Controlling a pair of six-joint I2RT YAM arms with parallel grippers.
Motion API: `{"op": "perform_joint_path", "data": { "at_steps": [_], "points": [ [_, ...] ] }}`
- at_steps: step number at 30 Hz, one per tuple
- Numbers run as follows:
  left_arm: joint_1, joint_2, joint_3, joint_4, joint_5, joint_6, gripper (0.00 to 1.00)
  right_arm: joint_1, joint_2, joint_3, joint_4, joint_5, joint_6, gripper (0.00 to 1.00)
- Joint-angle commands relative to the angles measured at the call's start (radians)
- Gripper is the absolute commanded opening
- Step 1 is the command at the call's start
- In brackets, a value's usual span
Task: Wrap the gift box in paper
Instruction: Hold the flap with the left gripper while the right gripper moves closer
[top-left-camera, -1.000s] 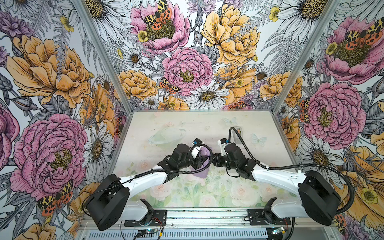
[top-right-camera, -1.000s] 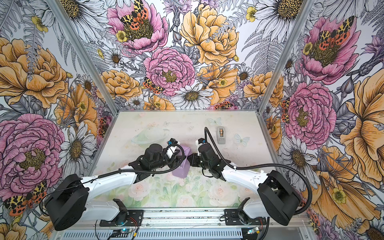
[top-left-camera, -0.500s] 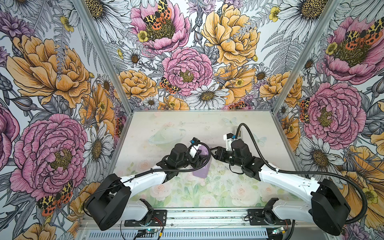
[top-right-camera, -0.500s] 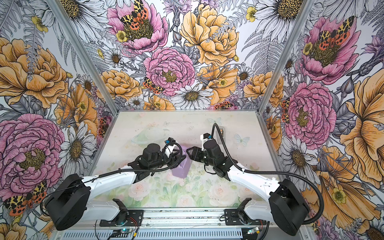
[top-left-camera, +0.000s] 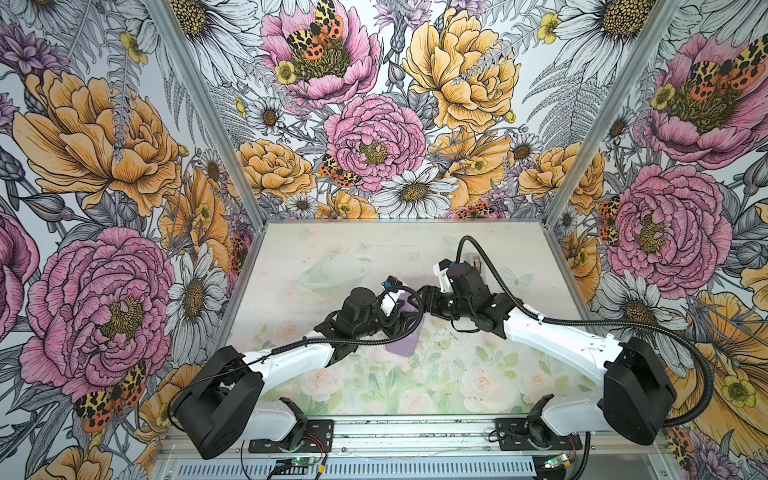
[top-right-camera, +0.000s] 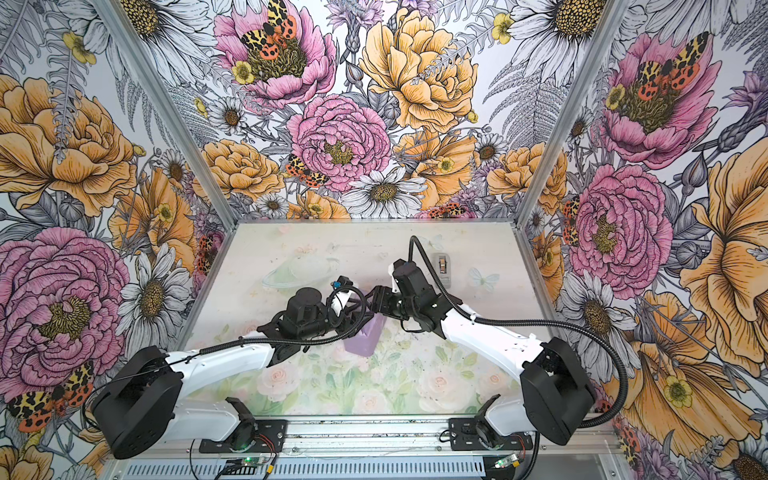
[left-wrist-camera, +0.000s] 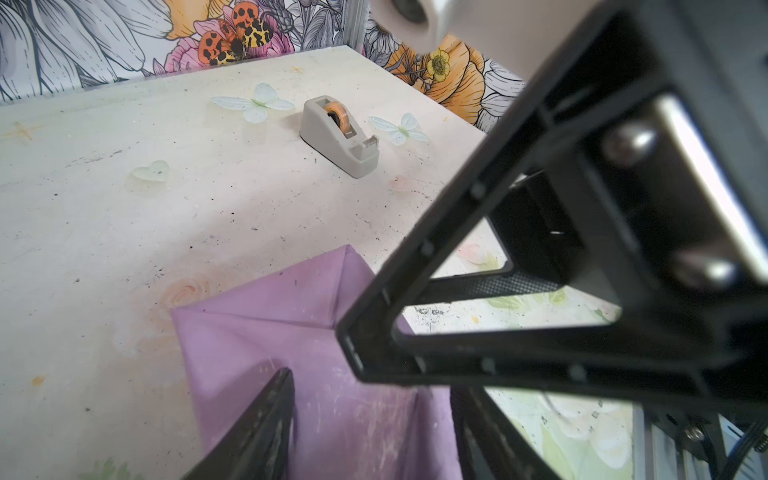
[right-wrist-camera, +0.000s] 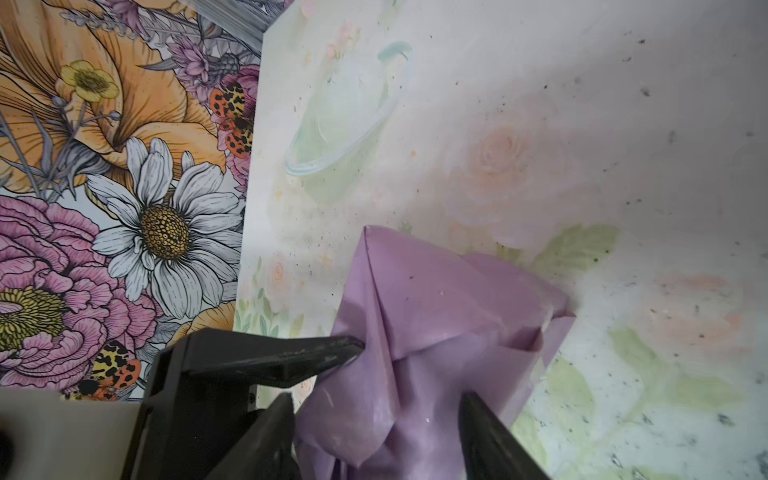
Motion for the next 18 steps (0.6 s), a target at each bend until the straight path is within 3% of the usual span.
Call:
{"op": "perform_joint_path", "data": {
  "at_steps": [1, 6, 13, 18],
  "points": [
    [-0.016, 0.022, -0.01, -0.092, -0.002, 0.011, 0.61, -0.006, 0.022, 0.057, -0.081, -0.047, -0.044, 0.65],
    [-0.017, 0.028, -0.006, -0.094, -0.012, 0.012, 0.61, -0.005, 0.051, 0.065, -0.084, -0.112, -0.051, 0.66],
    [-0.022, 0.028, 0.003, -0.094, -0.016, 0.012, 0.63, -0.005, 0.109, 0.084, -0.171, -0.084, -0.079, 0.63],
    [-0.022, 0.012, 0.018, -0.101, -0.032, 0.005, 0.68, -0.005, 0.136, 0.085, -0.222, -0.046, -0.096, 0.51]
  ]
}}
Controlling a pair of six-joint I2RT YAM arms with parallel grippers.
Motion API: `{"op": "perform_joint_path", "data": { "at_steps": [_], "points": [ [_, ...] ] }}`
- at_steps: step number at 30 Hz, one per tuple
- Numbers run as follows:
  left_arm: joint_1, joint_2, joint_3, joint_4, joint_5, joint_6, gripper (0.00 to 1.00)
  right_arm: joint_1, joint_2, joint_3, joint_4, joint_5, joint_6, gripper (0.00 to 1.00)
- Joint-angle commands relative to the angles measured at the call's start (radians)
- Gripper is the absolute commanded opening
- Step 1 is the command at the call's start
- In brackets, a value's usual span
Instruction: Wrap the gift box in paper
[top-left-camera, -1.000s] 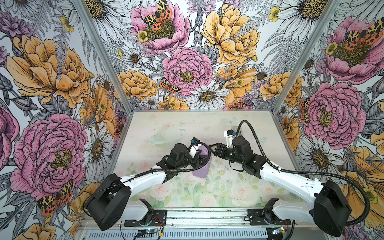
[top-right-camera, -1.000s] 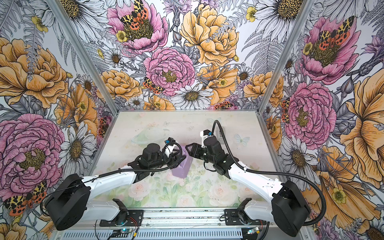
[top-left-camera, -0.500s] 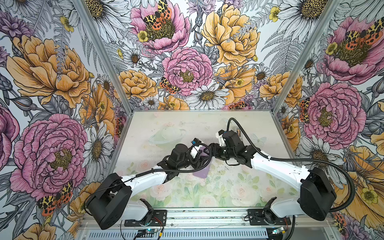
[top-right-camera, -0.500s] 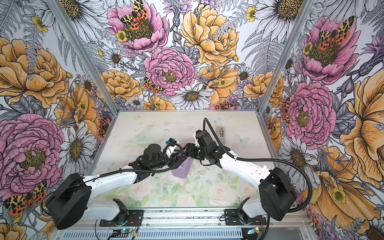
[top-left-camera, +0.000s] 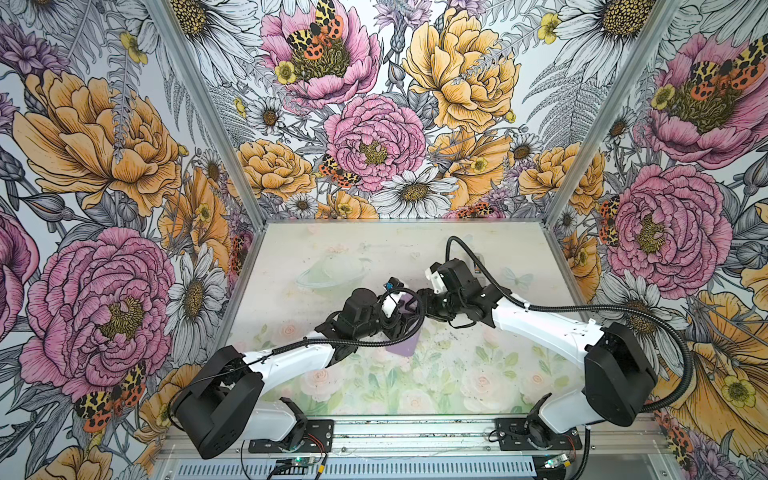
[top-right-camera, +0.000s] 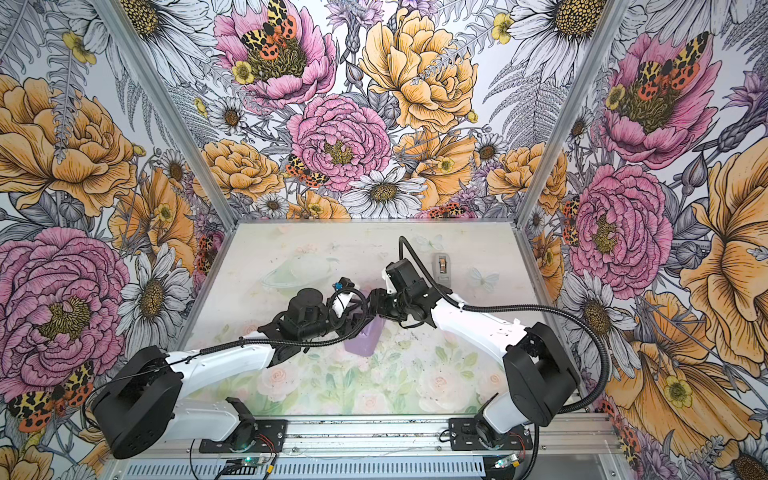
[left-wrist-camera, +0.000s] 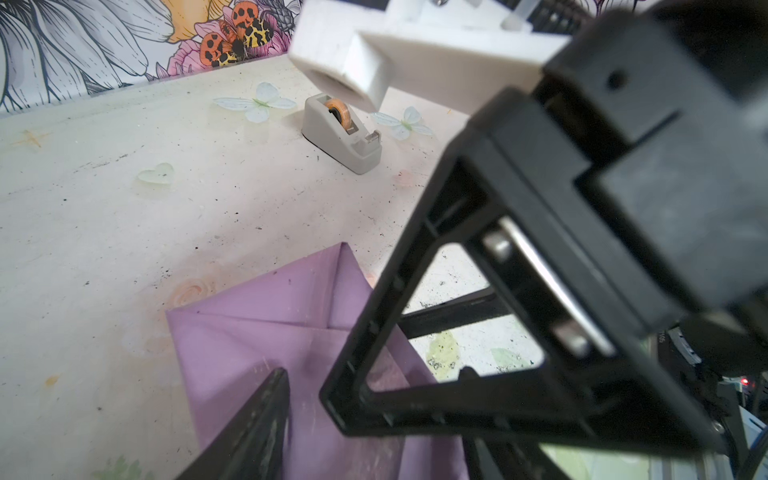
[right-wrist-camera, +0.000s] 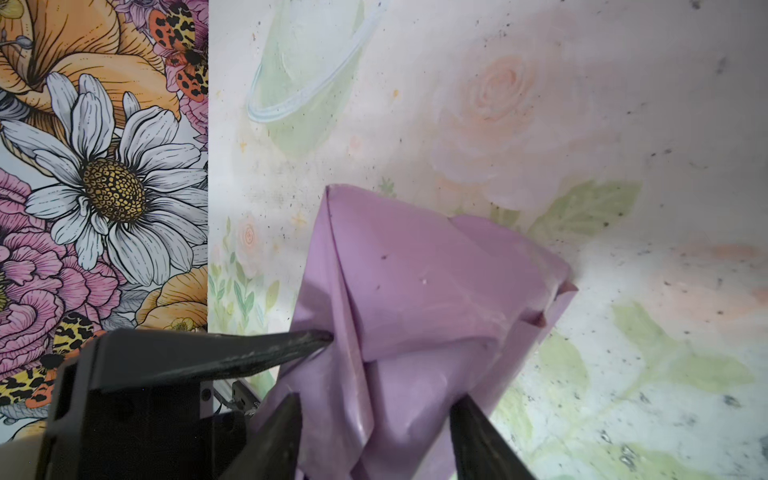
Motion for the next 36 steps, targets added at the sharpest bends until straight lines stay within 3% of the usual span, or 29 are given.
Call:
{"op": "perform_joint_path", "data": {
  "at_steps": [1, 4, 10, 15, 20, 27, 36],
  "points": [
    [-0.011, 0.006, 0.018, -0.091, -0.017, -0.03, 0.68, 0.004, 0.027, 0.0, -0.107, 0.033, -0.042, 0.47],
    [-0.01, -0.015, 0.036, -0.104, -0.026, -0.042, 0.7, 0.001, 0.029, -0.01, -0.118, 0.053, -0.047, 0.4],
    [0.026, -0.105, 0.052, -0.135, -0.046, -0.104, 0.75, 0.002, 0.036, -0.026, -0.117, 0.066, -0.053, 0.37],
    [0.108, -0.226, 0.049, -0.272, -0.084, -0.254, 0.78, 0.002, 0.039, -0.028, -0.113, 0.068, -0.065, 0.36],
    [0.179, -0.275, 0.001, -0.334, 0.026, -0.391, 0.78, 0.002, 0.039, -0.025, -0.087, 0.055, -0.071, 0.35],
    [0.152, -0.16, 0.004, -0.291, 0.108, -0.477, 0.76, 0.002, 0.028, -0.043, -0.059, 0.046, -0.075, 0.35],
    [0.126, -0.013, 0.015, -0.259, 0.086, -0.477, 0.75, 0.002, 0.018, -0.055, -0.022, 0.036, -0.08, 0.35]
  ]
}}
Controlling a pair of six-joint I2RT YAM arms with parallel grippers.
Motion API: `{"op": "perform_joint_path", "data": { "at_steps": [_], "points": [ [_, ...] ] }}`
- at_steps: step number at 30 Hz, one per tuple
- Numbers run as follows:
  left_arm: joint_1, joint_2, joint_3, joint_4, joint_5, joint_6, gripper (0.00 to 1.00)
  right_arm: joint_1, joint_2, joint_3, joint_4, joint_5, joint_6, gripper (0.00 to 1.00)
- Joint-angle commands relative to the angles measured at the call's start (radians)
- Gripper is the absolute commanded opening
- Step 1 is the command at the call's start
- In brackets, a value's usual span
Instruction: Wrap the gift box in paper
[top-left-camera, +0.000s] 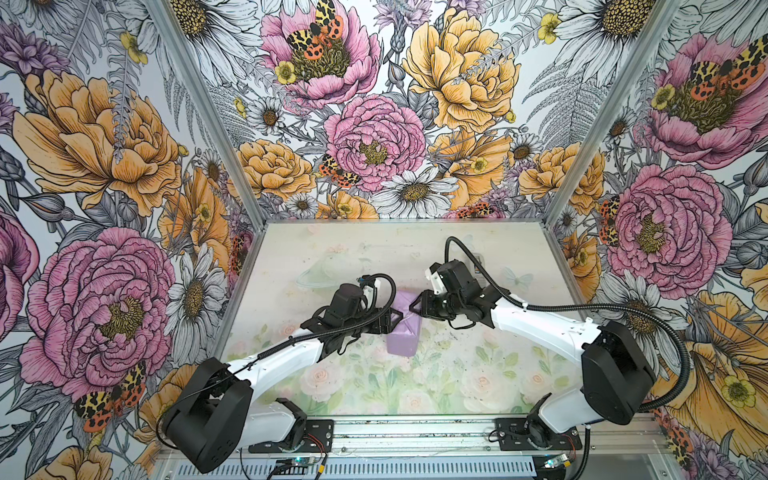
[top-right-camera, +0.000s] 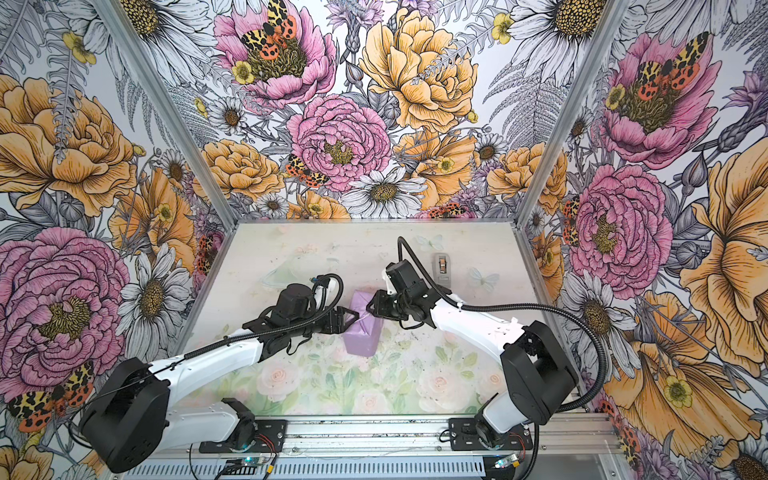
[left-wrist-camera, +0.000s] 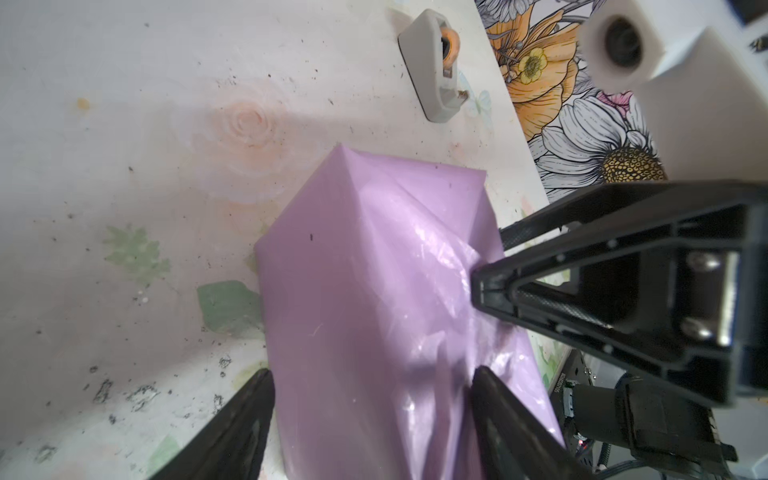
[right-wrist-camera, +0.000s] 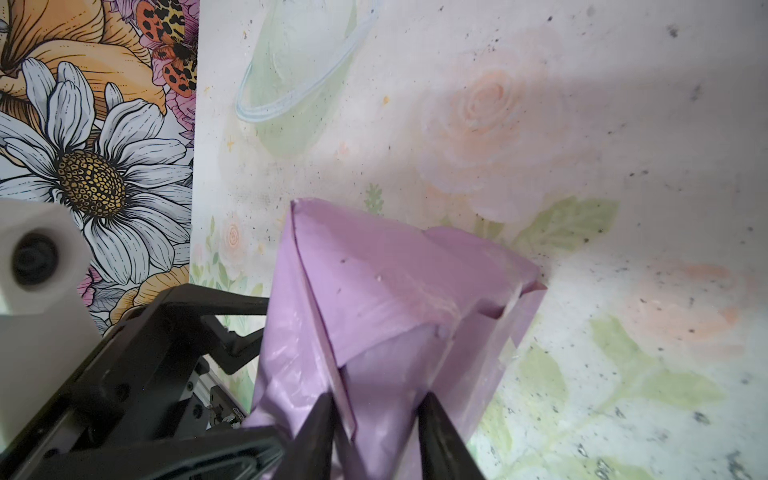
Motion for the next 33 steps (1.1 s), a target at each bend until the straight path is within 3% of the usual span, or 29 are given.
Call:
{"op": "perform_joint_path", "data": {
  "at_steps": [1, 9, 18, 21, 26, 33],
  "points": [
    [-0.015, 0.05, 0.004, 0.011, -0.001, -0.003, 0.74, 0.006, 0.012, -0.037, -0.046, 0.014, -0.031, 0.35],
    [-0.043, 0.094, -0.028, -0.076, -0.1, 0.057, 0.73, -0.021, -0.123, -0.048, -0.049, 0.002, -0.051, 0.56],
    [-0.054, 0.086, -0.023, -0.104, -0.121, 0.084, 0.72, -0.019, -0.075, -0.028, -0.046, -0.043, -0.053, 0.57],
    [-0.051, 0.079, -0.014, -0.106, -0.12, 0.081, 0.72, -0.019, -0.045, -0.026, -0.048, -0.043, -0.055, 0.52],
    [-0.032, 0.047, 0.012, -0.087, -0.075, 0.02, 0.75, -0.022, -0.02, -0.066, -0.051, -0.002, -0.041, 0.31],
    [-0.022, 0.005, 0.024, 0.0, -0.028, -0.098, 0.78, -0.019, -0.025, -0.078, -0.049, -0.003, -0.04, 0.29]
  ]
}}
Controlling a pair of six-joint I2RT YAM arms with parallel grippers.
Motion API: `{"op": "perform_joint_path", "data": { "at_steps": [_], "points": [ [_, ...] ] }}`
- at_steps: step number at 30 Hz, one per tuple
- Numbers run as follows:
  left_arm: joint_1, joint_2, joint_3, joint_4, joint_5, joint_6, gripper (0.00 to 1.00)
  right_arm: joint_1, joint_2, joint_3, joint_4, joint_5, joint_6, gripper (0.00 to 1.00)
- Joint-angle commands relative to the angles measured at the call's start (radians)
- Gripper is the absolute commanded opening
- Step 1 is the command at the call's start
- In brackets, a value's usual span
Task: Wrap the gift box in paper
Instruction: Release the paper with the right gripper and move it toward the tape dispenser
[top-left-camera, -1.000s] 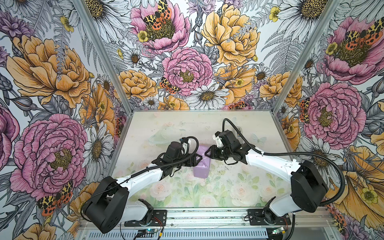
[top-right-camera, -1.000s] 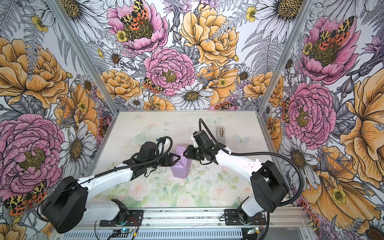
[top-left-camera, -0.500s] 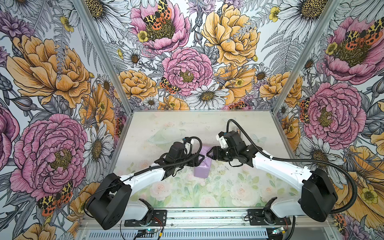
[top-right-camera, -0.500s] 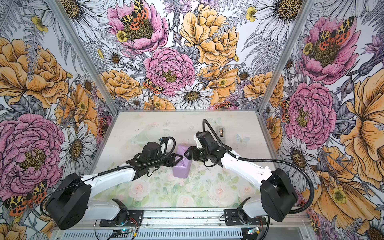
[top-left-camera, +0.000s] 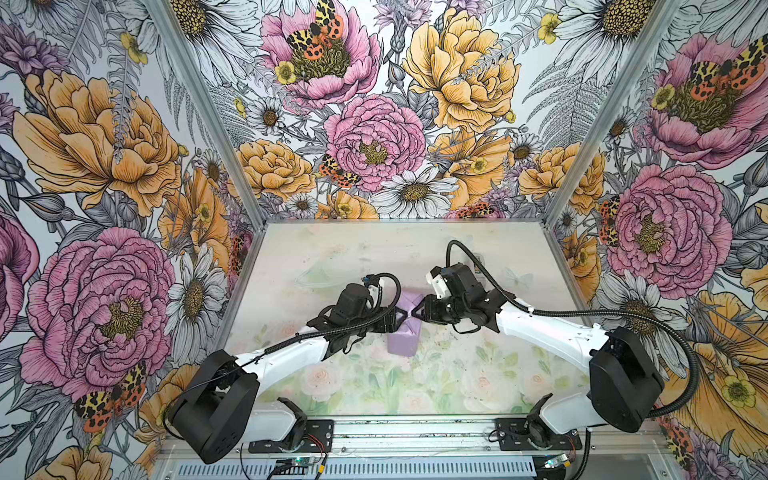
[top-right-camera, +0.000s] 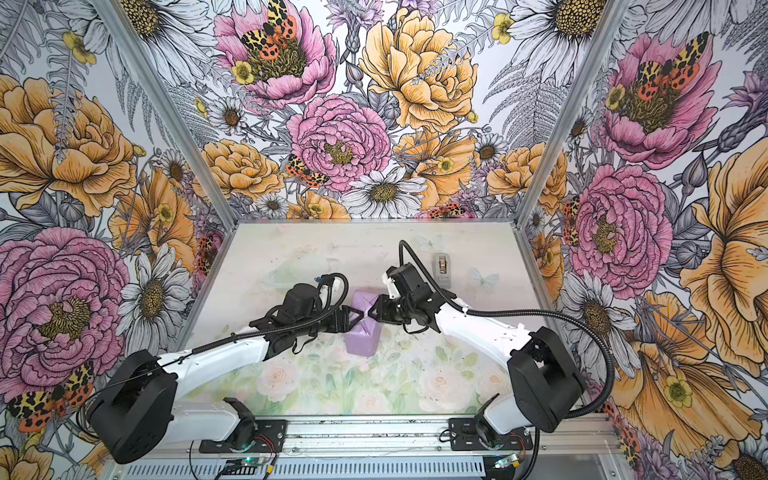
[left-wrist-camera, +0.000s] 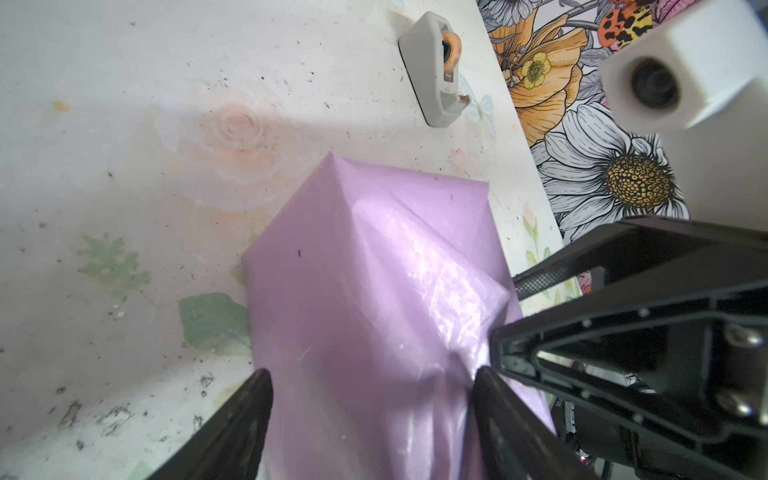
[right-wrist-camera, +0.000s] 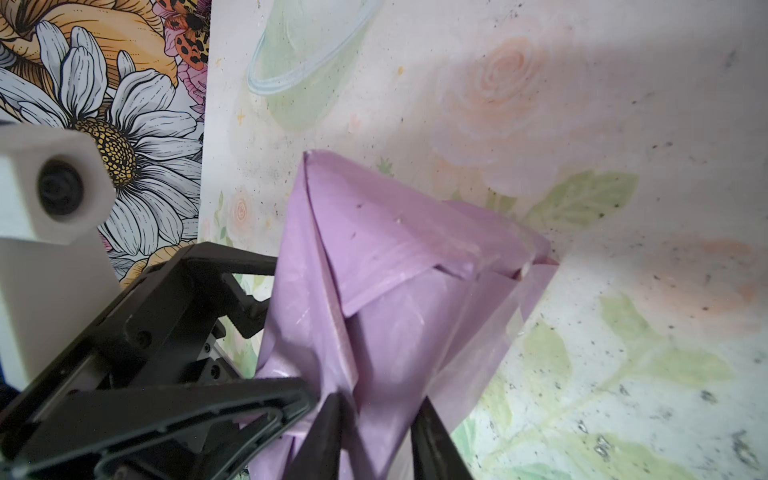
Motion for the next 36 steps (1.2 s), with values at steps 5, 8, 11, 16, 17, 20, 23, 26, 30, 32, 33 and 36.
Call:
{"op": "perform_joint_path", "data": {
  "at_steps": [5, 8, 11, 16, 17, 20, 23, 26, 30, 32, 33, 36],
  "points": [
    [0.034, -0.005, -0.006, 0.079, 0.073, -0.095, 0.78, -0.004, 0.028, -0.034, -0.046, 0.047, -0.007, 0.29],
    [0.041, 0.012, -0.005, 0.082, 0.074, -0.086, 0.77, -0.002, 0.028, -0.035, -0.042, 0.05, -0.005, 0.28],
    [0.035, 0.042, -0.006, 0.034, 0.064, -0.042, 0.75, -0.002, 0.025, -0.033, -0.038, 0.052, -0.009, 0.28],
    [0.023, 0.068, -0.04, -0.019, 0.04, 0.013, 0.74, -0.005, 0.017, -0.022, -0.036, 0.057, -0.016, 0.3],
    [0.02, 0.068, -0.042, -0.037, 0.027, 0.026, 0.74, -0.006, 0.015, -0.021, -0.035, 0.057, -0.017, 0.3],
    [0.013, 0.068, -0.043, -0.092, -0.009, 0.061, 0.74, -0.012, -0.012, -0.017, -0.034, 0.066, -0.022, 0.32],
    [0.013, 0.07, -0.046, -0.119, -0.026, 0.085, 0.73, -0.037, -0.074, -0.024, -0.02, 0.072, -0.053, 0.33],
    [0.014, 0.07, -0.049, -0.121, -0.028, 0.089, 0.73, -0.104, -0.143, -0.035, -0.015, 0.032, -0.106, 0.33],
    [0.013, 0.065, -0.046, -0.124, -0.034, 0.09, 0.73, -0.28, -0.167, -0.057, -0.015, -0.074, -0.194, 0.34],
    [0.01, 0.062, -0.046, -0.125, -0.04, 0.091, 0.73, -0.374, -0.139, -0.055, -0.017, -0.111, -0.266, 0.33],
    [0.01, 0.062, -0.046, -0.125, -0.038, 0.091, 0.73, -0.427, -0.113, -0.05, -0.019, -0.127, -0.3, 0.33],
    [0.01, 0.058, -0.045, -0.13, -0.038, 0.093, 0.74, -0.567, -0.011, -0.008, -0.018, -0.192, -0.383, 0.33]
  ]
}}
